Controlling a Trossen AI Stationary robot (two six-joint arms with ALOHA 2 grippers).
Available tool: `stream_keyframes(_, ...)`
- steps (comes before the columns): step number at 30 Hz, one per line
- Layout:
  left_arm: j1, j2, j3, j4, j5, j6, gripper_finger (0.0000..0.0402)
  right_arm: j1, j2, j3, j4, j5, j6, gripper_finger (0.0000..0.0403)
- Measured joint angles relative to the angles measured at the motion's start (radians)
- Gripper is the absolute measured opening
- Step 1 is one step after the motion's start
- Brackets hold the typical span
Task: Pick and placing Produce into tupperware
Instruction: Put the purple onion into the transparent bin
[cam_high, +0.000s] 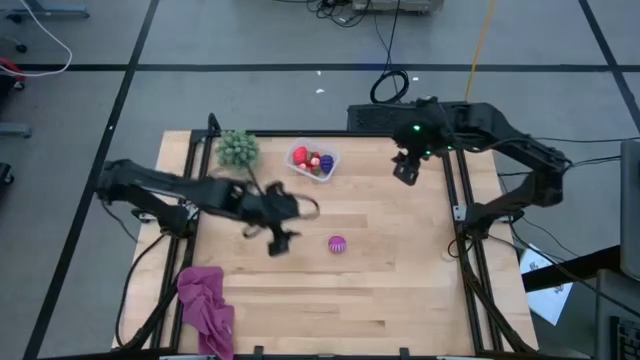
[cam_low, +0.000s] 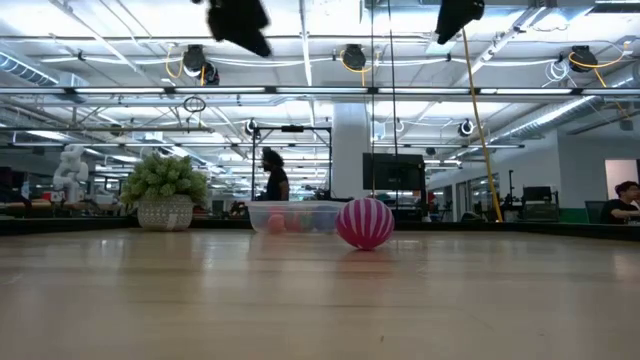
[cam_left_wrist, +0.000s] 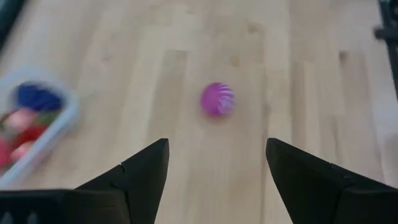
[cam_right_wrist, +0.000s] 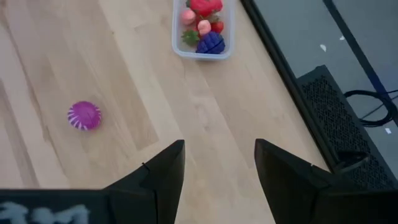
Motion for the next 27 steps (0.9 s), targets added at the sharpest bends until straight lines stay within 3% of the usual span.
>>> stream_keyframes(5, -0.047, 0.188, 0.000, 0.156, 0.000, 0.055, 0.0273, 0.000, -0.094, -0.123, 0.087, 0.000, -0.003, 0.0183)
stream_keyframes(11, -0.023, 0.358, 0.000, 0.268, 0.000, 0.077, 0.0274, 0.000, -0.173, -0.300, 0.160, -0.004, -0.006, 0.0183)
stream_keyframes(20, 0.039, 0.439, 0.000, 0.388, 0.041, 0.101, 0.0273, 0.000, -0.204, -0.489, 0.196, -0.004, -0.006, 0.0183)
stream_keyframes(27, 0.082, 0.492, 0.001, 0.438, 0.116, 0.096, 0.0274, 0.000, -0.204, -0.544, 0.272, -0.007, -0.028, 0.0183)
